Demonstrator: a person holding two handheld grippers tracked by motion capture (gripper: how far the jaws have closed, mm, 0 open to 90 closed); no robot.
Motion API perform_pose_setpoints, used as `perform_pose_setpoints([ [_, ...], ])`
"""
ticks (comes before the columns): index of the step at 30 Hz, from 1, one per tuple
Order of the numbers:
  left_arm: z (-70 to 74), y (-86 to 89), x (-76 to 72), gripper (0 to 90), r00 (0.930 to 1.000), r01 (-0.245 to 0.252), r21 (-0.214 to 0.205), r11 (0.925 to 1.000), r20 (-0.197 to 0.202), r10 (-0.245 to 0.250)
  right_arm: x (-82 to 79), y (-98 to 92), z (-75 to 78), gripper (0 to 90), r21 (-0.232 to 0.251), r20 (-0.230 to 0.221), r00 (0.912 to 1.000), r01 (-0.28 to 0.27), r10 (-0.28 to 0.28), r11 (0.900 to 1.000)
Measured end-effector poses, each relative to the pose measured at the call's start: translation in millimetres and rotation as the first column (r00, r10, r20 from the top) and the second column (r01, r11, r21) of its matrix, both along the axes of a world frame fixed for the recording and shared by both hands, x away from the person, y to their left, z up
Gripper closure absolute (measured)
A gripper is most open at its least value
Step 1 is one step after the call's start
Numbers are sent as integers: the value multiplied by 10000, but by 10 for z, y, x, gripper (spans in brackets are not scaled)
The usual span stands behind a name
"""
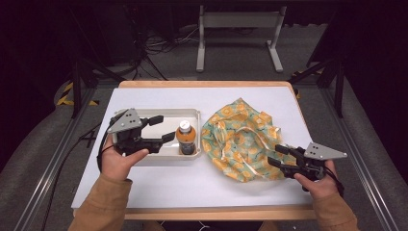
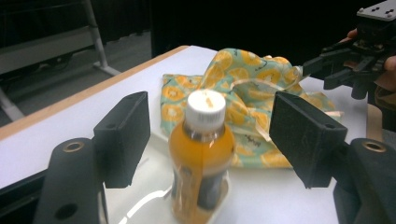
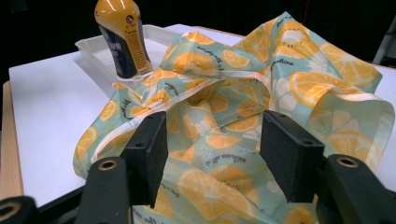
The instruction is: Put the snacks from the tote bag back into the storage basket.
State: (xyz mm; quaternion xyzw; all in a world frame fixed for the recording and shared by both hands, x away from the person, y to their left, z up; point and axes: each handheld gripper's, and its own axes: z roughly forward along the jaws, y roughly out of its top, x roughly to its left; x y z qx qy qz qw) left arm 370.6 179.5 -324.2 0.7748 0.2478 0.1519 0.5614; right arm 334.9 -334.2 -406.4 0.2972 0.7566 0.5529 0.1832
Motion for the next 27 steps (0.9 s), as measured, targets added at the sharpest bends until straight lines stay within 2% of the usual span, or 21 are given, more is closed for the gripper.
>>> perform_pose_setpoints([
  [1, 0, 0, 0, 298, 10000, 0, 0, 10000, 0, 0, 0, 0, 0, 422, 0, 0, 10000, 0, 0, 10000],
  [4, -56, 156, -103, 297, 9994, -325, -75, 9994, -147, 324, 14, 7, 0, 419, 2, 32, 10000, -4, 4, 10000],
  [9, -138, 329, -205, 293, 9979, -596, -286, 9978, -261, 589, 14, 2, -2, 416, -6, 28, 10000, 13, -13, 10000],
  [12, -169, 386, -229, 293, 9973, -683, -171, 9975, -279, 678, 11, -5, -1, 416, -6, 39, 10000, 42, -42, 10000],
  [19, -269, 533, -317, 287, 9959, -838, -306, 9960, -365, 826, 4, -36, -3, 416, 14, 26, 9999, 106, -106, 9999],
  [22, -343, 603, -358, 286, 9954, -895, -176, 9958, -351, 888, -4, -57, 2, 416, 47, 74, 9999, 152, -152, 9999],
  [24, -410, 646, -377, 284, 9945, -943, -306, 9951, -478, 928, -7, -68, 2, 416, 46, 78, 9998, 191, -192, 9998],
  [27, -479, 691, -393, 278, 9927, -1088, -203, 9939, -553, 1075, -8, -77, 0, 416, 54, 77, 9998, 203, -203, 9998],
])
